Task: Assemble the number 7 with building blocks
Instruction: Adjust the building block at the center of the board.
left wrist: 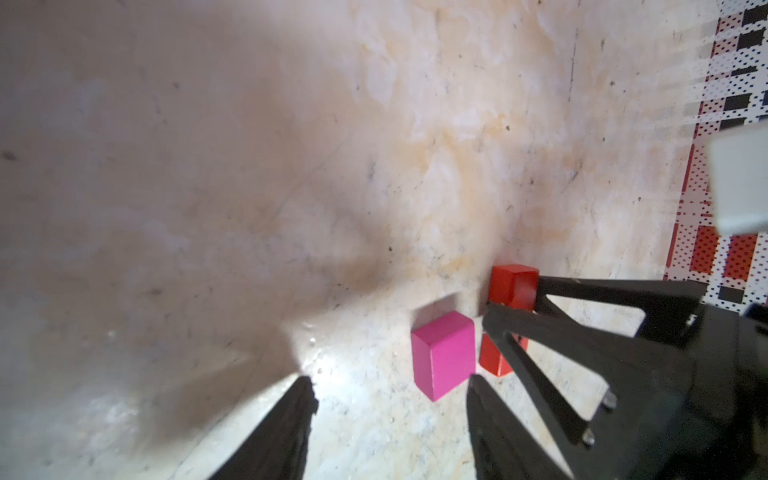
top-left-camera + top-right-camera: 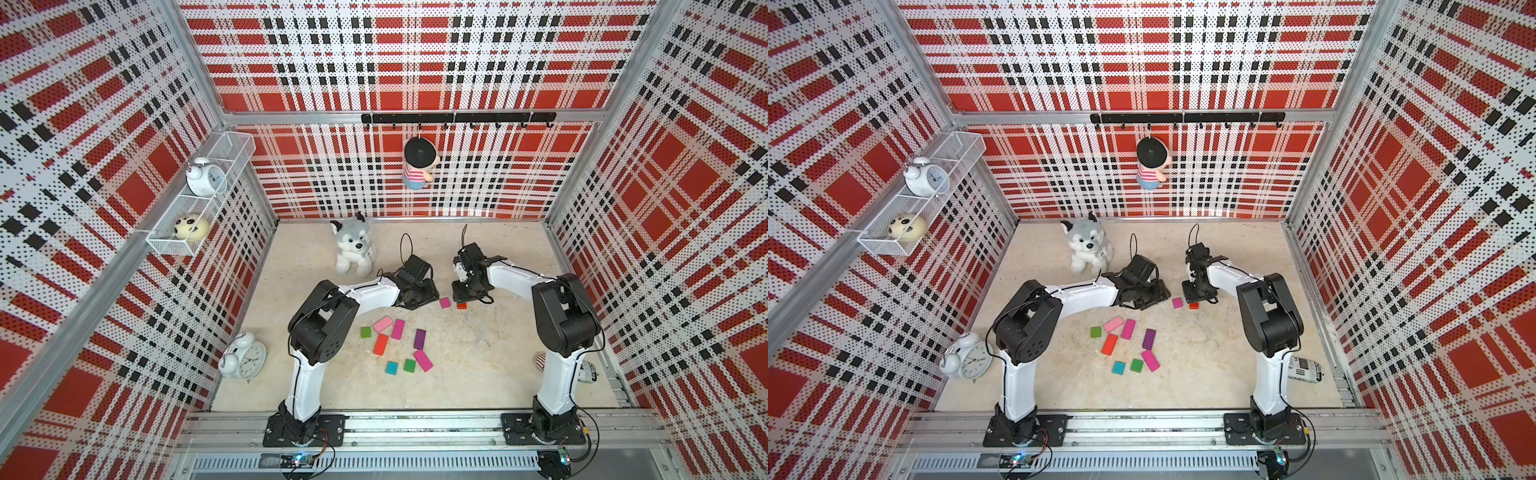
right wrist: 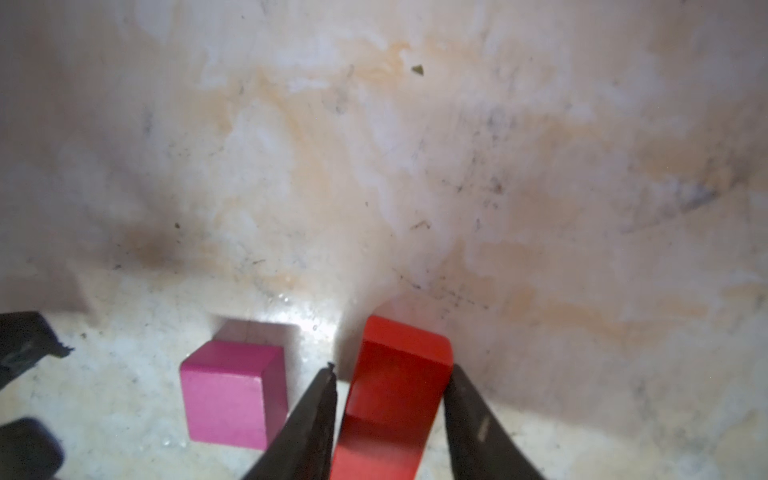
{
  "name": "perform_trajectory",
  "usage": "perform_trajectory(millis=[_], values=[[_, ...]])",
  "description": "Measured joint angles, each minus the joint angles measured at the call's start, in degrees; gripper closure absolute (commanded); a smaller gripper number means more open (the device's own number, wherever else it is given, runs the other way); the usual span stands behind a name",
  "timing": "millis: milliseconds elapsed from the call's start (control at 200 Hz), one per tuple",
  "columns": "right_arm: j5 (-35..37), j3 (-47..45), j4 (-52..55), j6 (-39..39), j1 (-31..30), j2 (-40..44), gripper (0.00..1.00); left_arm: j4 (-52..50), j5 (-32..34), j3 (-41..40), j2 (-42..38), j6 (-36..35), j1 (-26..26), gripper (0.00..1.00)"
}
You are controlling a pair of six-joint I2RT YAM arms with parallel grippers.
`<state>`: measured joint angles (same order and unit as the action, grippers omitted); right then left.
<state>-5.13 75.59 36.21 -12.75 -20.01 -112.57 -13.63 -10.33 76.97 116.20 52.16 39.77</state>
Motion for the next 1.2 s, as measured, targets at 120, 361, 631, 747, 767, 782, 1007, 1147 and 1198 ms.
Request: perform_trajectory(millis=[120, 361, 631, 747, 767, 782, 1007, 1147, 1198], values=[[-4.8, 0.0, 0.0, -4.0, 2.6, 0.0, 0.83, 0.2, 0.0, 0.3, 0.0, -1.0, 0.0, 0.37], [-14.7, -2.8, -2.9, -16.0, 7.9, 0.7, 1.00, 0.4, 0.0, 0.5, 0.1, -4.0, -0.3, 0.36], [-17.6, -14.2, -12.1, -41.8, 8.2, 7.8, 1.00, 2.0, 0.1, 1.6, 0.5, -7.7, -0.9, 0.36], [-14.9, -16.6, -11.8, -54.2, 6.9, 10.6, 1.00, 3.0, 0.2, 2.1, 0.8, -9.3, -0.9, 0.36], [-14.3, -16.6, -11.6, -56.3, 6.6, 10.8, 1.00, 3.2, 0.2, 2.2, 0.8, -9.5, -0.9, 0.36], [-13.7, -16.5, -11.4, -57.5, 6.3, 10.8, 1.00, 3.4, 0.2, 2.2, 0.9, -9.7, -0.9, 0.36], [-3.9, -8.9, -4.6, -71.1, 2.6, 8.7, 1.00, 4.3, -0.2, 2.2, 1.5, -11.6, -0.9, 0.35], [0.3, -6.5, -2.5, -75.4, 2.2, 7.0, 1.00, 4.8, -0.2, 2.1, 1.5, -12.0, -0.9, 0.35], [1.4, -5.7, -1.2, -76.1, 2.2, 6.2, 1.00, 5.0, -0.2, 2.1, 1.5, -12.0, -0.9, 0.35]])
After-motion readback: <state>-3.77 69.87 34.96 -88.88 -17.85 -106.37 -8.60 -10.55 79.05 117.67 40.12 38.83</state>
